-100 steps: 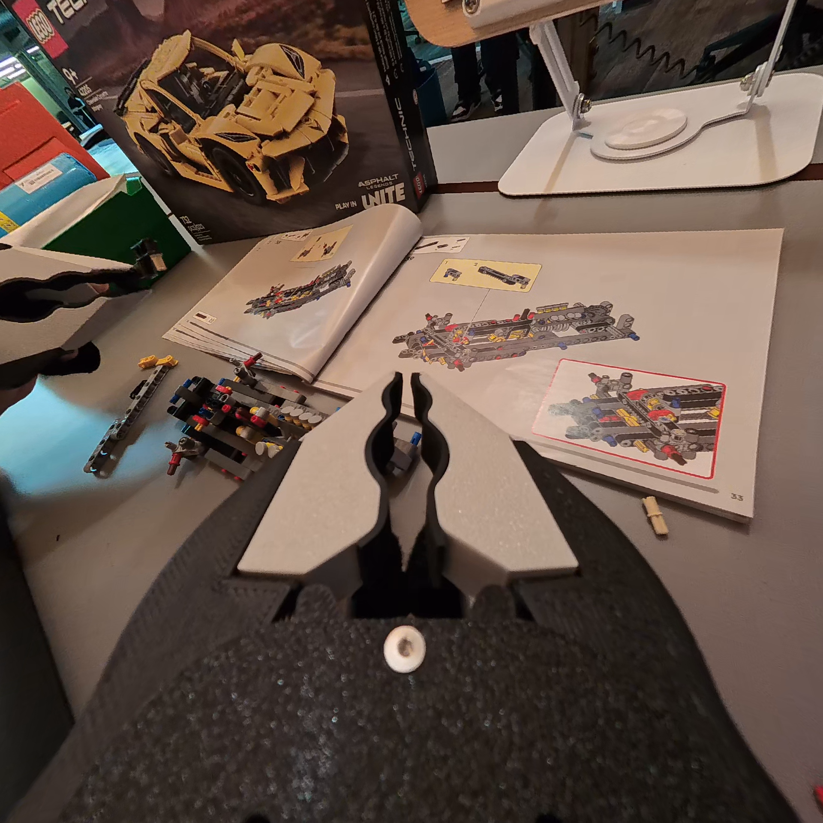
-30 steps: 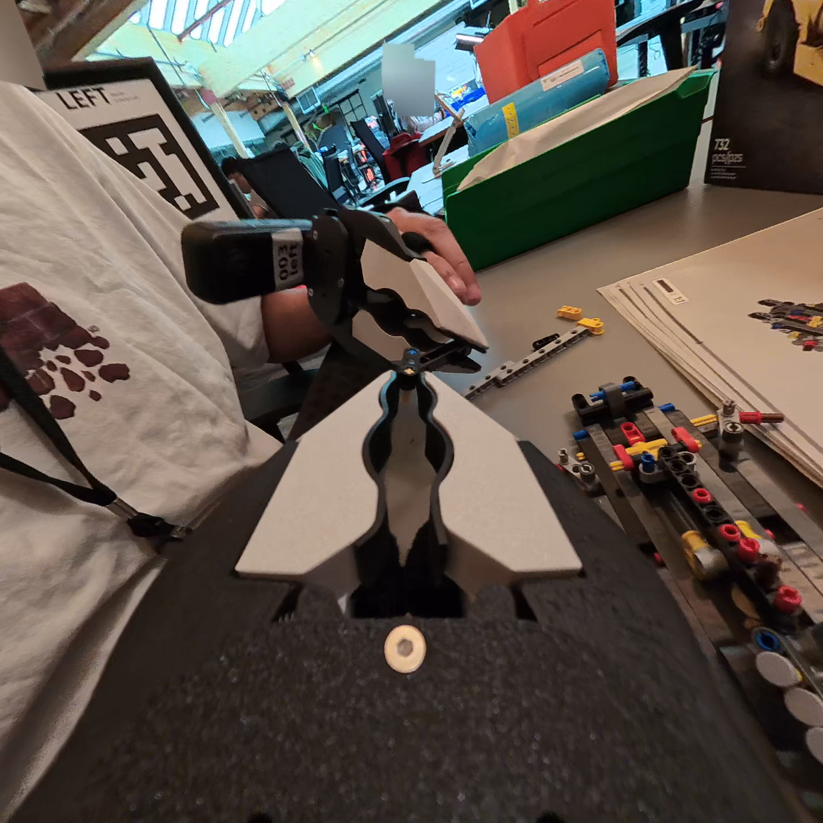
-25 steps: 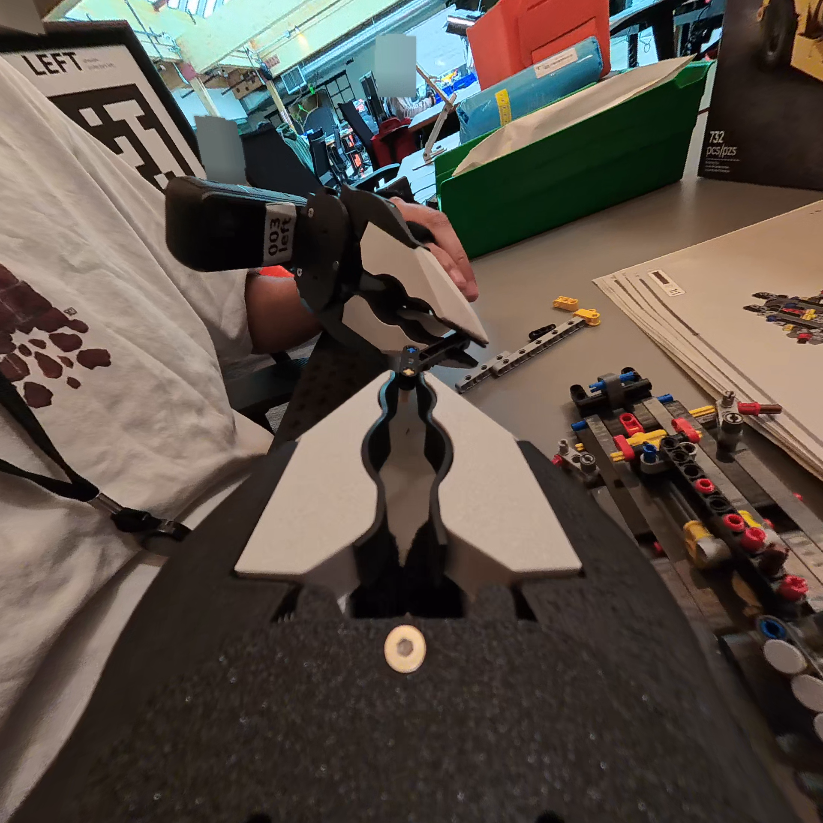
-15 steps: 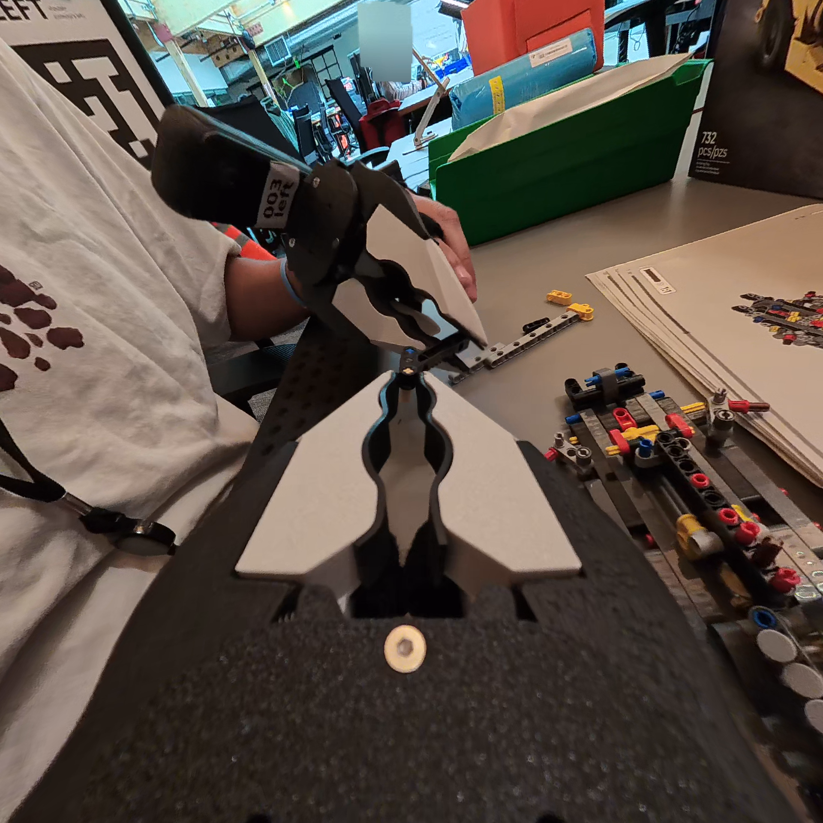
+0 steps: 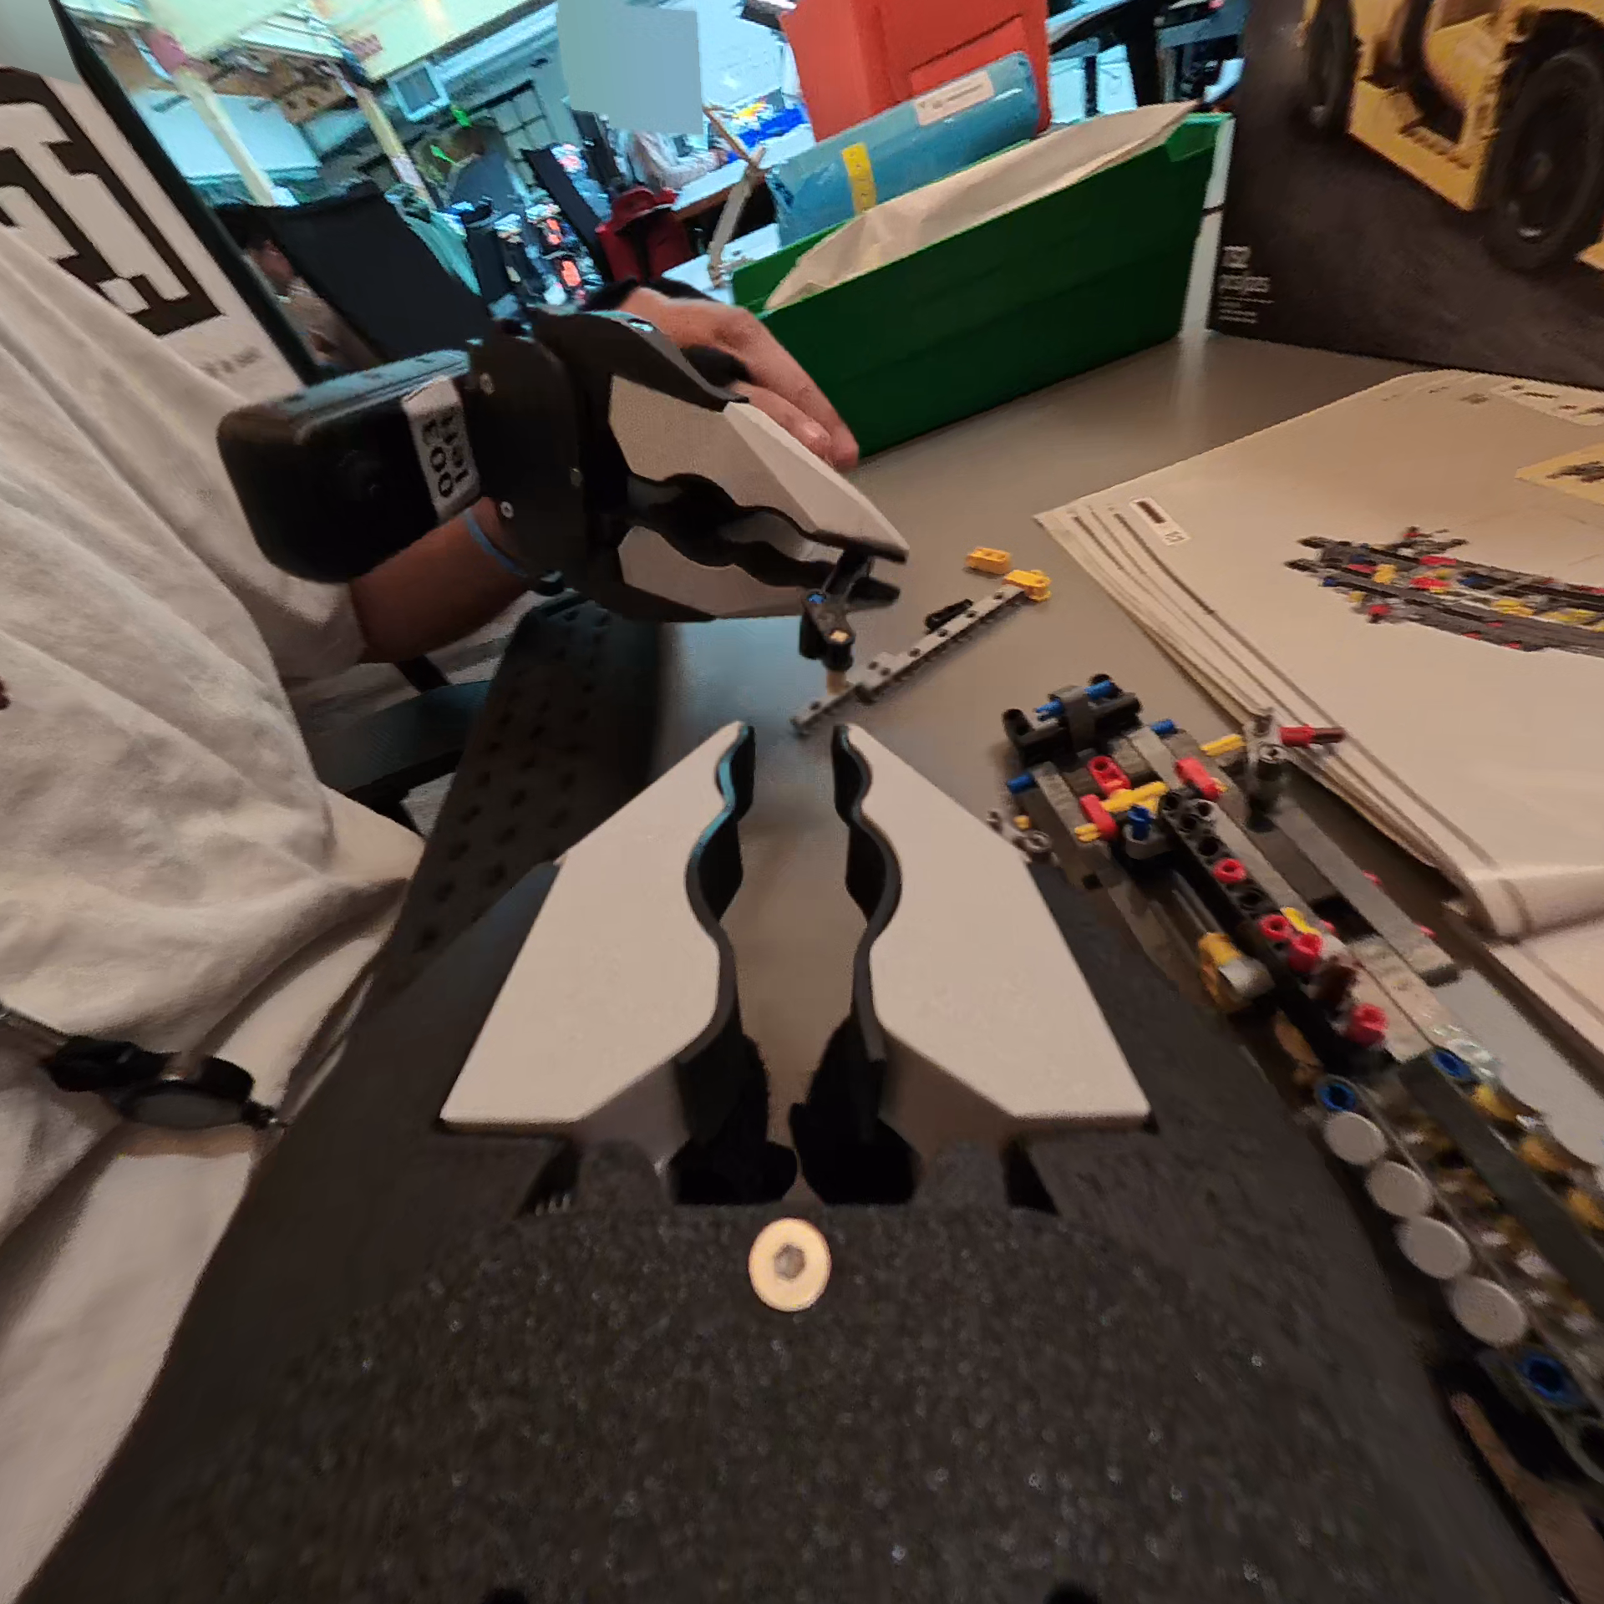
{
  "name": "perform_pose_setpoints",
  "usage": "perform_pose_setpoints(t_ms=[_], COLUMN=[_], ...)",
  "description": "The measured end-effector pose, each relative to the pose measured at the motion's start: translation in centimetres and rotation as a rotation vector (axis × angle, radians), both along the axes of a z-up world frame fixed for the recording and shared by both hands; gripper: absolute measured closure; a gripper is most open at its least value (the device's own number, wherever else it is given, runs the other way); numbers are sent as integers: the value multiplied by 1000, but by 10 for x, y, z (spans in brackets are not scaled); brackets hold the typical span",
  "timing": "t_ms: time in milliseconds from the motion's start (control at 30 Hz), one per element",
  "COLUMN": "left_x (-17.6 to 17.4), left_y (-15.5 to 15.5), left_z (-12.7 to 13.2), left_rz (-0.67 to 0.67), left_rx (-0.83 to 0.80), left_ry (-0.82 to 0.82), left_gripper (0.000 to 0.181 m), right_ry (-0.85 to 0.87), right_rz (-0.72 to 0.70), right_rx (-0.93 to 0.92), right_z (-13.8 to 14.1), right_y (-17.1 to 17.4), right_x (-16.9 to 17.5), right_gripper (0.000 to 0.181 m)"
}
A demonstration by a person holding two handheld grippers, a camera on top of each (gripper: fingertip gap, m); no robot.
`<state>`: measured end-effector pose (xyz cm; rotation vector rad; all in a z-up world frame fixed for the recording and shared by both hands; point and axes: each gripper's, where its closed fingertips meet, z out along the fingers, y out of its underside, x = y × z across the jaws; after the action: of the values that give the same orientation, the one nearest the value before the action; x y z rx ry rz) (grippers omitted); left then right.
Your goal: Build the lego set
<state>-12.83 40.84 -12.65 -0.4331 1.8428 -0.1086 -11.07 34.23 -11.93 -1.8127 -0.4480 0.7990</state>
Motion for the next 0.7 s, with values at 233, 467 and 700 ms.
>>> perform_pose_setpoints(t_ms=[233,467,700], left_x=[6,20,29], left_y=[21,21,21], left_z=[-15,-27,-37], left_rz=[-12,-61,-45], left_rx=[122,151,254], left_ry=[39,65,65], left_gripper=[174,174,174], right_ry=[-177,-339,-538], right_rz=[-45,-115,-230], right_rx=[-40,-18,71], right_z=[-27,-42,-44], right_y=[3,13,23], right_x=[7,13,27], right_gripper=[164,162,160])
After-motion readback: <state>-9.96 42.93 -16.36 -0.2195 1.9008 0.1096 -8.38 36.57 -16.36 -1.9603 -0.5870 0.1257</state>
